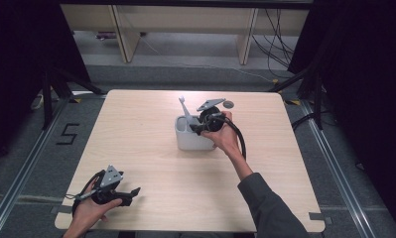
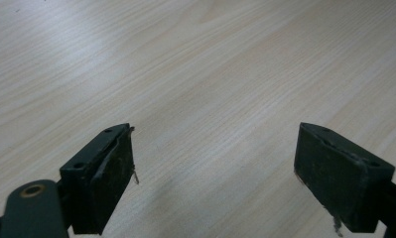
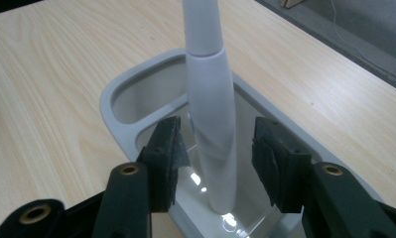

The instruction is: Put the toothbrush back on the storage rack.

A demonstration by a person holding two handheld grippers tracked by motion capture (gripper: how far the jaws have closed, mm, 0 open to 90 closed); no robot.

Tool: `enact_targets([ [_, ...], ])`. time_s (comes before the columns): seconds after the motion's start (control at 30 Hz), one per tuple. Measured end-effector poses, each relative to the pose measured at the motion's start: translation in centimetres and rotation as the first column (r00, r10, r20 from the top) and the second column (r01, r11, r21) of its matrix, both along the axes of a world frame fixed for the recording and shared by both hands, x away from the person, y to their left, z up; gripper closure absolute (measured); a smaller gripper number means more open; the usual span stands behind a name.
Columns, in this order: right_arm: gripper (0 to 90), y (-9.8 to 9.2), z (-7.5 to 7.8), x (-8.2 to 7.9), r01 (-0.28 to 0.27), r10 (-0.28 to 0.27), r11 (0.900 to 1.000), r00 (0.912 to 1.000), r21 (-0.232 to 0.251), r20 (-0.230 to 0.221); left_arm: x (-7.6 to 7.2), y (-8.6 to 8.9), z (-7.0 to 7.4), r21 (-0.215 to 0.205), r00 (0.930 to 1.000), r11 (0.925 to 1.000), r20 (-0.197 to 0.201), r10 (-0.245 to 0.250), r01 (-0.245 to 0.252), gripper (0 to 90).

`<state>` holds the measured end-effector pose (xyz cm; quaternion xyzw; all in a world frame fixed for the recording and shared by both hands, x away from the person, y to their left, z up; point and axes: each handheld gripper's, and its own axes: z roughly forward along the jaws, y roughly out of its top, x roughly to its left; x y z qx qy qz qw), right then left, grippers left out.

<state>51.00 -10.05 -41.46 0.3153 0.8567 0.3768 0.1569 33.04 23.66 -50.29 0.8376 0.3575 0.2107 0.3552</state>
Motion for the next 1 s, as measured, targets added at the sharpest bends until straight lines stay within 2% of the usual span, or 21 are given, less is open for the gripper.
enact_targets([
  [0.03, 53.9, -0.1, 0.1, 0.0, -0.007, 0.007, 1.0, 0.9999, 0.003, 0.008, 0.0, -0.1, -0.1, -0.016, 0.9999, 0.9998, 0.003, 0.011, -0.011, 15.2],
  [0.07, 52.2, -0.2, 0.3, -0.2, -0.006, 0.006, 1.0, 0.9999, 0.009, 0.016, 0.0, 0.0, 0.0, 0.003, 1.0, 1.0, -0.004, 0.006, -0.006, 15.2],
  [0.13, 49.3, -0.4, 0.7, -0.5, 0.001, -0.001, 1.0, 1.0, 0.02, 0.009, 0.0, 0.0, 0.0, 0.001, 1.0, 1.0, -0.003, 0.007, -0.007, 15.2],
  [0.17, 48.7, -0.5, 0.8, -0.7, 0.027, -0.028, 0.999, 0.9994, 0.035, 0.018, 0.0, 0.0, 0.1, -0.011, 1.0, 0.9999, -0.004, 0.004, -0.004, 15.2],
  [0.2, 47.5, -0.9, 1.2, -0.8, 0.001, -0.002, 0.999, 0.9997, 0.034, 0.023, 0.0, 0.0, 0.0, -0.015, 0.9999, 0.9999, 0.006, 0.009, -0.009, 15.2],
  [0.27, 45.1, -1.3, 1.5, -1.1, 0.004, -0.005, 0.999, 0.9994, 0.046, 0.033, 0.0, 0.1, 0.1, -0.004, 1.0, 1.0, -0.003, 0.003, -0.003, 15.2],
  [0.3, 44.4, -1.4, 1.5, -1.1, 0.006, -0.009, 0.999, 0.9982, 0.051, 0.059, -0.1, -0.1, 0.0, -0.012, 0.9999, 0.9999, 0.006, 0.01, -0.01, 15.2],
  [0.33, 44.0, -1.7, 1.8, -1.4, 0.013, -0.015, 0.998, 0.9994, 0.058, 0.032, -0.1, -0.1, 0.0, -0.018, 0.9999, 0.9998, 0.012, 0.006, -0.005, 15.2],
  [0.37, 43.6, -1.8, 1.7, -1.3, 0.022, -0.026, 0.997, 0.9982, 0.071, 0.054, -0.1, -0.1, 0.1, -0.021, 1.0, 0.9998, 0.008, -0.003, 0.003, 15.2],
  [0.43, 42.5, -2.2, 1.9, -1.3, 0.013, -0.017, 0.998, 0.9973, 0.061, 0.071, -0.2, -0.3, 0.1, -0.03, 0.9999, 0.9996, 0.017, 0.001, -0.001, 15.2],
  [0.47, 42.0, -2.4, 2.0, -1.6, 0.028, -0.031, 0.998, 0.9986, 0.061, 0.044, -0.2, -0.2, 0.2, -0.007, 0.9999, 0.9999, 0.009, -0.009, 0.009, 15.2],
  [0.5, 41.8, -2.4, 2.1, -1.6, 0.027, -0.03, 0.997, 0.9984, 0.068, 0.048, -0.2, -0.2, 0.2, -0.017, 0.9998, 0.9998, 0.014, -0.011, 0.011, 15.2],
  [0.53, 41.8, -2.4, 2.2, -1.8, 0.051, -0.054, 0.995, 0.9978, 0.084, 0.038, -0.2, -0.2, 0.2, -0.012, 0.9998, 0.9999, 0.014, -0.012, 0.012, 15.2],
  [0.6, 41.3, -2.7, 2.4, -1.7, 0.032, -0.037, 0.997, 0.9977, 0.072, 0.057, -0.3, -0.3, 0.2, -0.029, 0.9999, 0.9996, 0.012, -0.002, 0.002, 15.2],
  [0.63, 41.0, -2.8, 2.4, -1.7, 0.03, -0.035, 0.997, 0.9969, 0.067, 0.07, -0.3, -0.2, 0.3, -0.026, 1.0, 0.9997, 0.009, -0.003, 0.004, 15.2],
  [0.67, 40.5, -2.8, 2.5, -1.8, 0.047, -0.051, 0.996, 0.9971, 0.072, 0.057, -0.2, -0.2, 0.3, -0.025, 0.9999, 0.9997, 0.011, -0.002, 0.003, 15.2],
  [0.77, 40.0, -2.8, 2.5, -1.9, 0.044, -0.048, 0.997, 0.9968, 0.071, 0.063, -0.2, -0.2, 0.3, -0.014, 0.9998, 0.9999, 0.019, -0.001, 0.001, 15.2],
  [0.87, 39.1, -3.0, 2.6, -1.8, 0.032, -0.037, 0.998, 0.9948, 0.058, 0.094, -0.2, -0.2, 0.2, -0.014, 0.9999, 0.9999, 0.017, 0.0, 0.001, 15.2],
  [0.9, 38.9, -3.0, 2.6, -1.9, 0.033, -0.038, 0.998, 0.9958, 0.057, 0.084, -0.1, -0.2, 0.1, -0.023, 0.9996, 0.9997, 0.028, -0.006, 0.007, 15.2],
  [0.97, 38.6, -3.1, 2.6, -2.2, 0.05, -0.055, 0.997, 0.9964, 0.066, 0.064, -0.2, -0.2, 0.1, -0.023, 0.9999, 0.9997, 0.017, -0.003, 0.003, 15.2],
  [1.0, 38.6, -3.2, 2.6, -2.2, 0.038, -0.043, 0.997, 0.9958, 0.063, 0.081, -0.2, -0.2, 0.1, -0.025, 0.9998, 0.9997, 0.018, -0.002, 0.003, 15.2],
])
